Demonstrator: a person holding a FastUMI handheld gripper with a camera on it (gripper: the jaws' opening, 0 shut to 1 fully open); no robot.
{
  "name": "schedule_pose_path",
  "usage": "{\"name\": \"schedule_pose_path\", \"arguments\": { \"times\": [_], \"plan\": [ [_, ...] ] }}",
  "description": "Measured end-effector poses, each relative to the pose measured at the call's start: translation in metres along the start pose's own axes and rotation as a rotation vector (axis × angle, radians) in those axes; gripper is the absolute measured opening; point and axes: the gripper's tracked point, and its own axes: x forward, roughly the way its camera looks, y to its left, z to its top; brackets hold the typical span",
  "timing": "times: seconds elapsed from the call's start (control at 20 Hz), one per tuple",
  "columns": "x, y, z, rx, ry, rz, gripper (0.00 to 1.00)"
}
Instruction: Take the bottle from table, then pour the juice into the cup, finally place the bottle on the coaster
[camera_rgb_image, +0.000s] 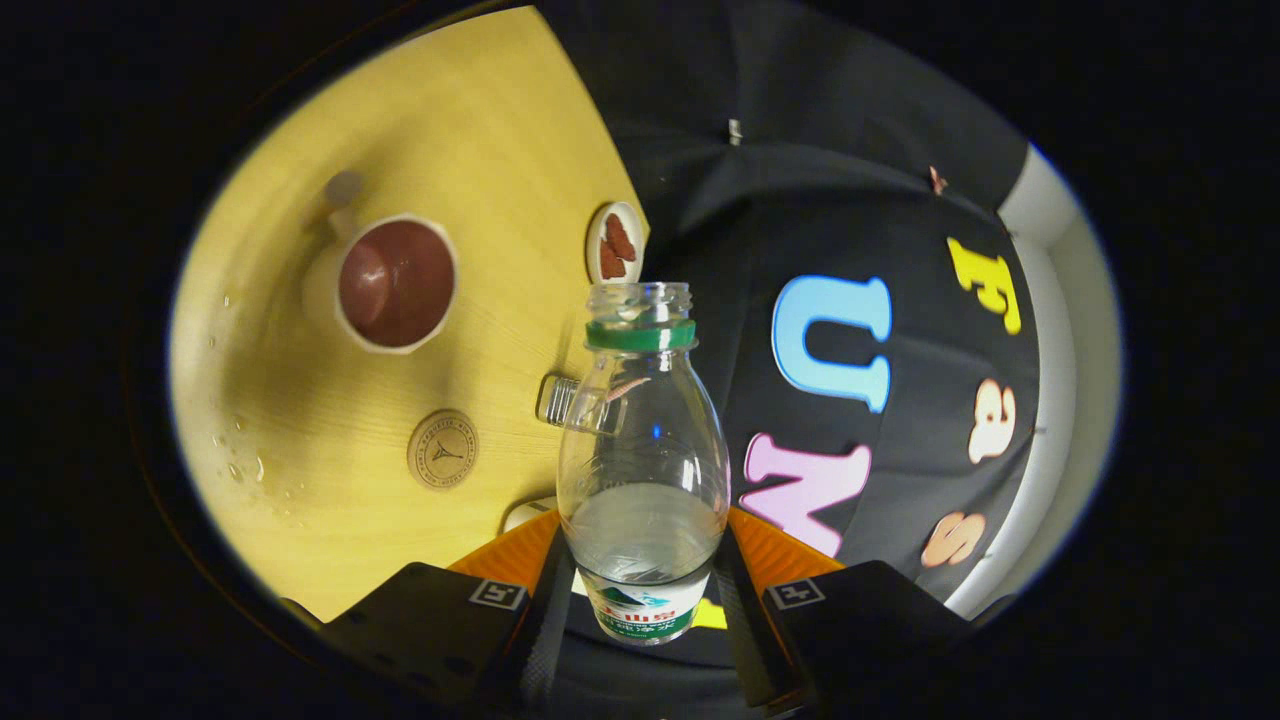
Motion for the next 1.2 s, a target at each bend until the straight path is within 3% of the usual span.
{"name": "schedule_pose_path", "arguments": {
  "times": [0.35, 0.55, 0.75, 0.95, 1.2],
  "plan": [
    [0.006, -0.019, -0.003, 0.514, 0.005, 0.108, 0.72],
    [0.015, -0.025, 0.005, 0.900, -0.065, 0.192, 0.72],
    [0.024, -0.028, 0.009, 1.180, -0.143, 0.220, 0.72],
    [0.039, -0.018, 0.000, 1.370, -0.186, 0.229, 0.72],
    [0.063, 0.012, -0.009, 1.491, -0.189, 0.266, 0.72]
  ]
}}
